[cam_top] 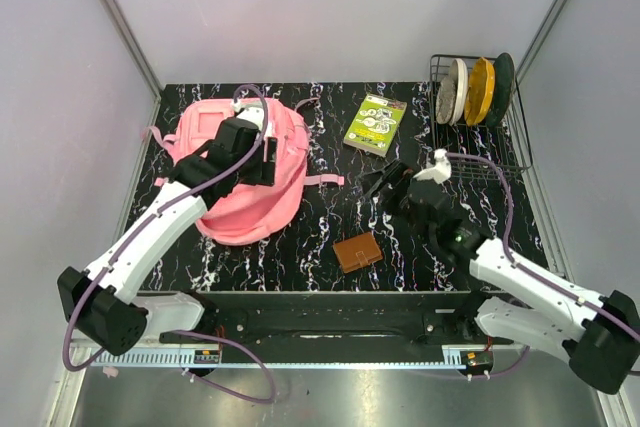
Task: Pack the student bag
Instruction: Place the book in the student bag, then move the book to the center of the board.
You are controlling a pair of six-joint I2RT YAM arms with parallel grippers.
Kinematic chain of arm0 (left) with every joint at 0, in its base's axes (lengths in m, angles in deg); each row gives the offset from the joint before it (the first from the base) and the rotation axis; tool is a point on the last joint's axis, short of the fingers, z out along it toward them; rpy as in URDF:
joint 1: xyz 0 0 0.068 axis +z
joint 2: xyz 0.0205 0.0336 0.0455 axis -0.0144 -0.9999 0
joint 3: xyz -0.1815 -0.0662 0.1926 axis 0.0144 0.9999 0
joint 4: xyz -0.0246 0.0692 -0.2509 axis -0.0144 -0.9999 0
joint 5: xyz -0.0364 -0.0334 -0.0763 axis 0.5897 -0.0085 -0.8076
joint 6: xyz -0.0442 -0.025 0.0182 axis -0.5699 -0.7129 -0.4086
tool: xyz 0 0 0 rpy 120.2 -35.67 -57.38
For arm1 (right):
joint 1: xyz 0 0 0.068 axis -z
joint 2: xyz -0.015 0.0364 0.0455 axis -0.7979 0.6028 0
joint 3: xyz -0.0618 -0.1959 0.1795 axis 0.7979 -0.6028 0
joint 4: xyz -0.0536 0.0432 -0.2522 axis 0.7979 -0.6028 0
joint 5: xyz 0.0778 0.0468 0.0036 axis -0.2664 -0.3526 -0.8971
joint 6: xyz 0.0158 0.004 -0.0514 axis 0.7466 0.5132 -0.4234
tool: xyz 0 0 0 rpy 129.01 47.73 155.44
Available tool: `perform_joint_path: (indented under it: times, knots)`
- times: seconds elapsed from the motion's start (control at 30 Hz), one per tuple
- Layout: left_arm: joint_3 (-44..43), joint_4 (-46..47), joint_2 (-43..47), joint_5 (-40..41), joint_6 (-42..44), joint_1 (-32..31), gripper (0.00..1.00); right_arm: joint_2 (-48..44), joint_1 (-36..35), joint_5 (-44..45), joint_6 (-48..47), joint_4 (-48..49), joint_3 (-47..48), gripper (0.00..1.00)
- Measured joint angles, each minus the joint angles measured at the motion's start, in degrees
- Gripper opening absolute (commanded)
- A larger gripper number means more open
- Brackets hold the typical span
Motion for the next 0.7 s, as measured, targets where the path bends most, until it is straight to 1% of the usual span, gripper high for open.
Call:
perform_joint_path:
  times: [0.03,0.07,0.23,0.33,0.4,0.5,0.6,0.7]
  knots:
    - [-0.04,0.17,0.35,-1.53,0.17,-0.04,0.96,1.01,2.43,-0.66,-0.11,-1.84,0.57,1.0]
    - [-0.09,0.31,0.68,-2.67,0.48,-0.04,0.99,2.38,5.4,-1.38,-0.5,-3.67,1.31,1.0]
    - [-0.52,3.82,3.8,-12.13,-0.39,-0.46,0.99,8.76,13.55,-5.73,-3.48,-9.57,6.78,1.0]
    - [-1.49,9.46,5.42,-16.59,-1.25,-0.87,0.99,13.97,17.73,-10.51,-5.84,-11.61,12.0,1.0]
    - [-3.06,13.79,4.63,-19.04,-1.31,-1.11,0.99,18.01,20.35,-12.81,-7.21,-12.44,15.54,1.0]
    - [-7.43,19.52,-0.98,-22.05,-1.29,-1.16,0.99,24.94,22.97,-15.15,-9.35,-13.31,21.0,1.0]
    - [-11.96,26.64,-10.69,-24.81,-1.33,-1.14,0.99,32.09,24.79,-16.83,-11.3,-15.26,26.75,1.0]
    - [-15.04,31.1,-20.63,-26.47,-1.51,-1.14,0.99,38.47,26.23,-18.12,-12.55,-16.76,32.04,1.0]
